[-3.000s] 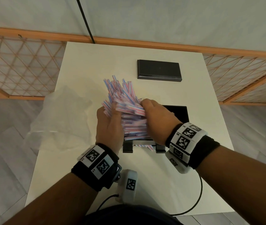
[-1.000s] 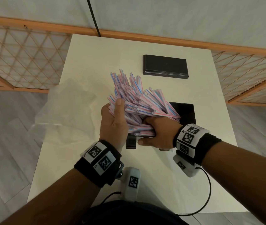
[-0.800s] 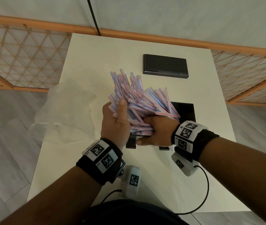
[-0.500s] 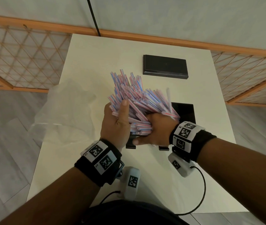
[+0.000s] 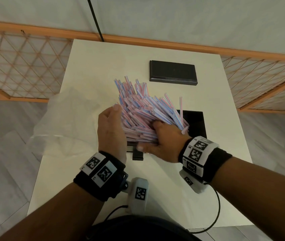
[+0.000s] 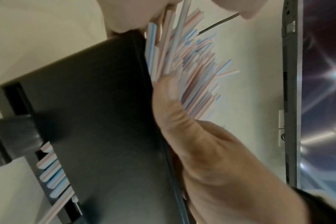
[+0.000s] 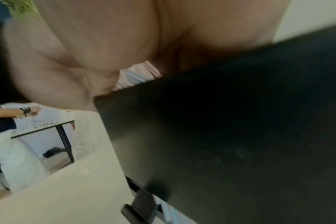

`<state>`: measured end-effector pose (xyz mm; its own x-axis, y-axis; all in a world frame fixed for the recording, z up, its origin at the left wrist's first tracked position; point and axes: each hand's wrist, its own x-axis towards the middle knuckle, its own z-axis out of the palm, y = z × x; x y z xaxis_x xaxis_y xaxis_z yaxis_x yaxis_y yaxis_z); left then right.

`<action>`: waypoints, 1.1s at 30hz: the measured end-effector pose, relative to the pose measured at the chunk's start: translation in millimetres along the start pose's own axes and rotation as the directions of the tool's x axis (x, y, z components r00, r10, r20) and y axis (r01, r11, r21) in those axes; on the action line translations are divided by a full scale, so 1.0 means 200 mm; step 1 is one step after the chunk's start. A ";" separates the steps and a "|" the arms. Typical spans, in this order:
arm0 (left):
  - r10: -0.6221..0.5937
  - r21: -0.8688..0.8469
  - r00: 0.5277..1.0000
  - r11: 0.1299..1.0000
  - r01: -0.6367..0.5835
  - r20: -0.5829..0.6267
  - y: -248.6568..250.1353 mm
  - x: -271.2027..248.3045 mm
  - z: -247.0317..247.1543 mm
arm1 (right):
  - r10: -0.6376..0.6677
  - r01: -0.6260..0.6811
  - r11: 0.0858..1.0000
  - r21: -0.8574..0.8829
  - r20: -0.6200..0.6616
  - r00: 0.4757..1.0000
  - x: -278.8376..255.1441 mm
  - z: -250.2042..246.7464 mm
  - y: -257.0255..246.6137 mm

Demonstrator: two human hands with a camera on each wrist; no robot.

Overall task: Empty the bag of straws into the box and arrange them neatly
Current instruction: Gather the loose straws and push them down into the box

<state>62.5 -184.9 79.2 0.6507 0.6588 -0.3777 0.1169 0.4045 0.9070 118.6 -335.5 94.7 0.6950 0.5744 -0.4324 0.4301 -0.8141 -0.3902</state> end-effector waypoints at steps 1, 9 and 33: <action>-0.011 -0.009 1.000 1.000 0.012 0.015 0.00 0.01 0.00 | -0.024 0.024 1.000 0.010 -0.025 0.999 -0.03 0.01 -0.01; -0.030 0.232 0.993 0.973 0.002 0.118 0.01 -0.04 0.03 | -0.282 0.282 0.958 -0.047 0.008 0.959 -0.37 -0.09 -0.07; -0.068 0.214 0.989 0.976 0.038 0.134 0.02 -0.06 0.02 | 0.190 -0.206 0.959 -0.194 -0.099 0.977 -0.03 -0.25 0.24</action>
<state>57.3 -192.9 88.9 0.7358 0.5391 -0.4097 0.2990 0.2842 0.9110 163.0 -382.5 119.1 0.8178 0.3982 -0.4155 0.3809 -0.9157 -0.1278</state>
